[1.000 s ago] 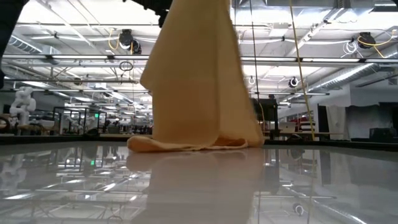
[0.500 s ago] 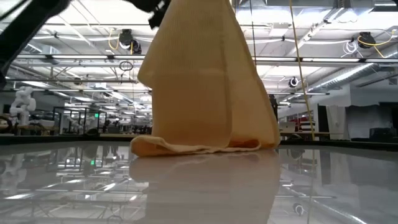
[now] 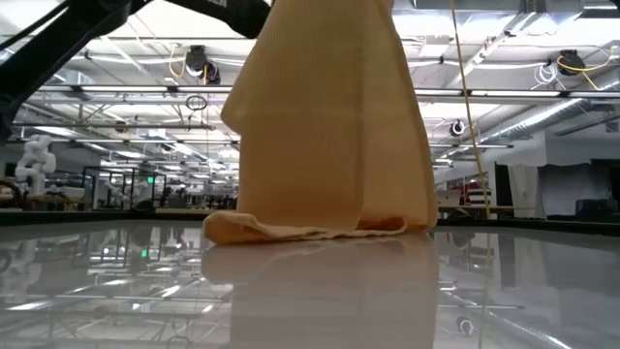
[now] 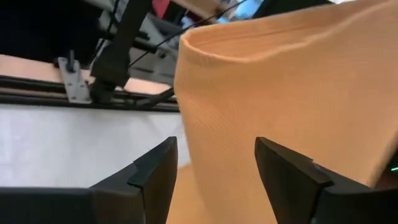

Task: Roll towel into tight, uniform cylinder
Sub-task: Roll the yellow towel

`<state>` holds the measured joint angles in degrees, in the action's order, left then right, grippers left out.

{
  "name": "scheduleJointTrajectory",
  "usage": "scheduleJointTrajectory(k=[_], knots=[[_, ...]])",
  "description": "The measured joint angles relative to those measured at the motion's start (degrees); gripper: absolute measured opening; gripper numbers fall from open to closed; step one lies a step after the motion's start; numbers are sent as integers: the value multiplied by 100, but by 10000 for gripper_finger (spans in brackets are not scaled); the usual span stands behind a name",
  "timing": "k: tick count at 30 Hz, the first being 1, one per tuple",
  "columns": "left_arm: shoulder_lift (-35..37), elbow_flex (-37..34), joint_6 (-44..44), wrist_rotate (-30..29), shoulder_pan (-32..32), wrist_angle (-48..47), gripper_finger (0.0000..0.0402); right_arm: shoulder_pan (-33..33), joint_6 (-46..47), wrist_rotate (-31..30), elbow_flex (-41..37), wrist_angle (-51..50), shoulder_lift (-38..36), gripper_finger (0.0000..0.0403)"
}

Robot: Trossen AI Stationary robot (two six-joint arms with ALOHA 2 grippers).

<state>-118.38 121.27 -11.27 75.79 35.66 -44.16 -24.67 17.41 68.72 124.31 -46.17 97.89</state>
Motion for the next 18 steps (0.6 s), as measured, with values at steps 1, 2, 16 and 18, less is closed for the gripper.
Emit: scheduleJointTrajectory(k=[1,2,16,18], knots=[[10,0,9,-239,-90,132,216,0,-16,-57,0,-3,-2,0],[17,0,53,-460,-175,307,215,0,-36,-111,0,6,-1,0],[26,0,1373,-363,-936,3284,127,49,-99,-249,0,48,0,0],[24,0,1393,-399,-976,3399,46,104,-114,-237,0,49,0,0]])
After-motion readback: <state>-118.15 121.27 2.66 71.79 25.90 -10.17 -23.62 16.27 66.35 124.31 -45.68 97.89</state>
